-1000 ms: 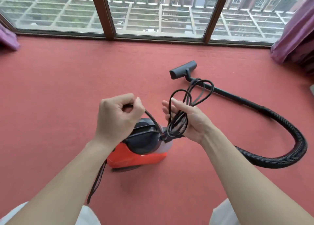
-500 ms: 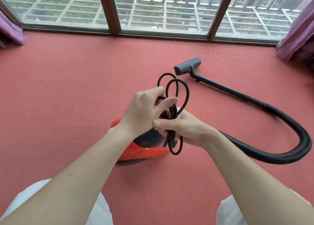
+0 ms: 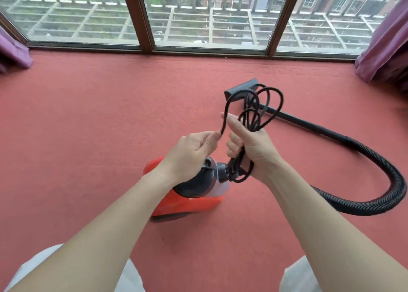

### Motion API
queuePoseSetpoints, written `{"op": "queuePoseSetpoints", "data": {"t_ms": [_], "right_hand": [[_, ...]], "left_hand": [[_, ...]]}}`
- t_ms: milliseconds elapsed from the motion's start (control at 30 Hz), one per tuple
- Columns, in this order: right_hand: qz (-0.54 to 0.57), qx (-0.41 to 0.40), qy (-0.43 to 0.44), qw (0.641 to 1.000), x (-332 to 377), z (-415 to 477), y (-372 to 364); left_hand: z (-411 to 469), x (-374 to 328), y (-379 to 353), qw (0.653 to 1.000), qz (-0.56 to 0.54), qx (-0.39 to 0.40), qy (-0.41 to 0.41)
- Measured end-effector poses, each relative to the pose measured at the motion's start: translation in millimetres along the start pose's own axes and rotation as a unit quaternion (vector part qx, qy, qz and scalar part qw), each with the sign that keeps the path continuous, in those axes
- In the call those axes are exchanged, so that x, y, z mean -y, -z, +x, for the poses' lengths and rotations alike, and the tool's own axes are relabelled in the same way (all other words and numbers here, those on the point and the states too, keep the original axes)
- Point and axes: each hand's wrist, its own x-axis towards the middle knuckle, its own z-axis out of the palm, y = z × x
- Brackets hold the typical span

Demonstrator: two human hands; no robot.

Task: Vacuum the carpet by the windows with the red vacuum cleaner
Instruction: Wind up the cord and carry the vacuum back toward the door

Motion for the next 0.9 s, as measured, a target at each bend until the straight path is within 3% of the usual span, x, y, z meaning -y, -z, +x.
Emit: {"op": "queuePoseSetpoints", "data": {"t_ms": [67, 167, 233, 333, 400, 467, 533, 633, 700, 833, 900], "right_hand": [[-0.074, 0.002, 0.024, 0.997, -4, -2, -9], [-0.174, -0.096, 0.087, 0.976, -6, -4, -13], [-0.096, -0.095, 0.048, 0.99, -1, -2, -10], [0.123, -0.053, -0.005, 0.991, 14, 5, 1], [0.14, -0.087, 0.008, 0.986, 22, 7, 8], [0.087, -0.13, 0.038, 0.987, 22, 7, 17], [-0.066, -0.16, 0.084, 0.981, 19, 6, 22], [-0.377, -0.107, 0.167, 0.905, 11, 6, 17], [-0.523, -0.019, 0.128, 0.842, 1, 2, 4], [-0.665, 0.104, 0.014, 0.74, -45, -4, -16], [-0.689, 0.111, 0.001, 0.716, -70, 1, -19]], "left_hand": [[-1, -4, -11, 0.999, 0.021, 0.027, 0.0], [2, -6, -17, 0.998, 0.04, 0.035, 0.021], [4, -2, -15, 0.999, 0.033, 0.035, 0.025], [3, 11, -1, 0.993, 0.06, 0.061, 0.082], [-3, 24, 8, 0.973, 0.1, 0.128, 0.165], [-9, 33, 12, 0.951, 0.135, 0.177, 0.213], [-12, 36, 13, 0.953, 0.128, 0.173, 0.213], [-14, 32, 12, 0.95, 0.179, 0.169, 0.193], [-15, 31, 9, 0.934, 0.219, 0.197, 0.2], [-13, 35, 8, 0.919, 0.243, 0.237, 0.198], [-13, 37, 8, 0.92, 0.219, 0.262, 0.191]]}}
